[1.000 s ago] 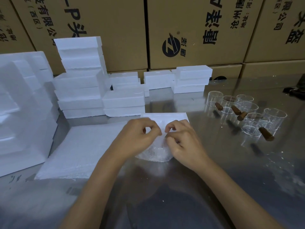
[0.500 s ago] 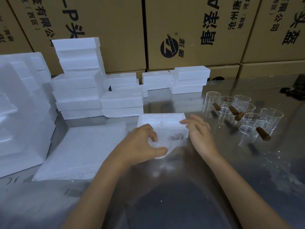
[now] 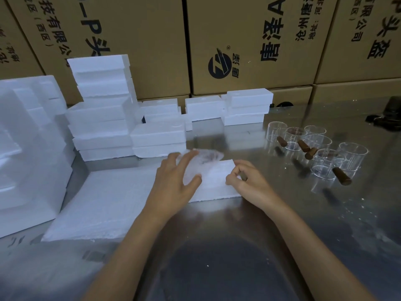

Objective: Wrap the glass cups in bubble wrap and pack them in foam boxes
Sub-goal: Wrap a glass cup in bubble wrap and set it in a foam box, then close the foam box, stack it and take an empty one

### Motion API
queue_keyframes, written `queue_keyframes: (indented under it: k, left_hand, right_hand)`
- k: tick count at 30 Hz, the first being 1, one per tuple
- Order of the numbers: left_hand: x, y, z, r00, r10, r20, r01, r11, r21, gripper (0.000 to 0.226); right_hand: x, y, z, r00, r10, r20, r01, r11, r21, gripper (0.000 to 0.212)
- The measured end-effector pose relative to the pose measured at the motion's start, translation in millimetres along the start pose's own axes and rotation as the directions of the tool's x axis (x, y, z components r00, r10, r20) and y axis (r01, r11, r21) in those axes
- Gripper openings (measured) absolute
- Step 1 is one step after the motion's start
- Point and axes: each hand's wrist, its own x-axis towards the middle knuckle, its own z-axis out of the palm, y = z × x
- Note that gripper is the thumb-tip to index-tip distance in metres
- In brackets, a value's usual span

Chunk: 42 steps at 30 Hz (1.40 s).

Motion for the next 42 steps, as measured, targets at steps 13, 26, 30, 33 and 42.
queue_keyframes:
  k: [13, 26, 30, 33, 42]
  left_hand:
    - [4, 2, 7, 0.987, -0.137, 0.079, 0.139, 0.99, -0.015, 0.052]
    - [24, 7, 17, 0.973, -0.116, 0.197, 0.164, 0.956, -0.245, 0.051]
    - [43, 18, 22, 0.953, -0.096, 0.286, 0.146, 0.977, -0.159, 0.048]
    - [75, 25, 22, 0.956, -0.166, 0.241, 0.204, 0.968, -0.143, 0.065]
    - [257, 63, 79, 0.969, -0.127, 0.212, 0.104, 0.988, 0.116, 0.062]
  right_hand:
    - [3, 1, 2, 0.999, 0.011, -0.032, -0.011, 1.0, -0.005, 0.019]
    - [17, 18, 0, 0.986, -0.051, -0.159, 0.051, 0.999, -0.006, 0.031]
    - [27, 21, -9, 0.969, 0.019, -0.247, 0.003, 0.996, 0.089, 0.035]
    - [33, 22, -14, 0.953, 0.076, -0.294, -0.027, 0.986, 0.166, 0.032]
    - [38, 32, -26, 0.908, 0.159, -0.387, -0.073, 0.971, 0.228, 0.027]
